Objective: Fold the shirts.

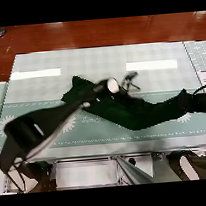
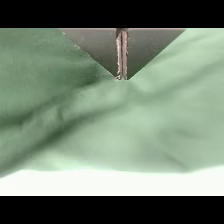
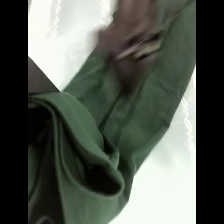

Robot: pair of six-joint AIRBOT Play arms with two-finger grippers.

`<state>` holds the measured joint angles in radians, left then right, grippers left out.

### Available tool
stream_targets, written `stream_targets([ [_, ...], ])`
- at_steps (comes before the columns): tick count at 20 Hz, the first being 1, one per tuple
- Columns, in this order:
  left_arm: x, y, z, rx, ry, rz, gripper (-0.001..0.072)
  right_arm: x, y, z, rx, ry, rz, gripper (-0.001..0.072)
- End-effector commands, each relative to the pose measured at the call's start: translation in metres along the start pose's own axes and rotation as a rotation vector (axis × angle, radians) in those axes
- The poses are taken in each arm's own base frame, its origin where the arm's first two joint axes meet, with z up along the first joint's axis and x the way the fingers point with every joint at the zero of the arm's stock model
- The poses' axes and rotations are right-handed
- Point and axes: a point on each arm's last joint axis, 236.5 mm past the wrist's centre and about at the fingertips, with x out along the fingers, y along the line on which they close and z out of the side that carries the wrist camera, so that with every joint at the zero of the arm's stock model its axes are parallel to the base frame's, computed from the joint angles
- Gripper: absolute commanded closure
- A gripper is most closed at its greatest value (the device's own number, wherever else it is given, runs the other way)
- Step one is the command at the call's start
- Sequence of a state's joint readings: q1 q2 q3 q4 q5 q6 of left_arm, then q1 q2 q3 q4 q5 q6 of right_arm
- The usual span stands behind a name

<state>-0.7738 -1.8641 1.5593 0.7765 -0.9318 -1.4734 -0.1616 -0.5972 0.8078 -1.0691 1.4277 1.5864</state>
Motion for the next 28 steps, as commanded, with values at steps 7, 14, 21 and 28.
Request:
stream_targets([
  [7, -0.283, 0.128, -0.011, -0.112, -0.302, 0.269, 0.0678, 0.044, 0.097, 0.036, -0.139, 0.013, 0.170, 0.0675],
  [14, -0.312, 0.134, -0.138, -0.204, -0.472, 0.341, 0.0678, 0.171, 0.225, 0.078, -0.331, 0.173, 0.248, 0.0675],
  [21, -0.292, 0.135, -0.170, -0.262, -0.466, 0.317, 0.0678, 0.269, 0.298, 0.084, -0.336, 0.237, 0.344, 0.0675],
  [28, -0.303, 0.146, -0.150, -0.259, -0.561, 0.346, 0.0677, 0.277, 0.342, 0.016, -0.337, 0.444, 0.556, 0.0115],
])
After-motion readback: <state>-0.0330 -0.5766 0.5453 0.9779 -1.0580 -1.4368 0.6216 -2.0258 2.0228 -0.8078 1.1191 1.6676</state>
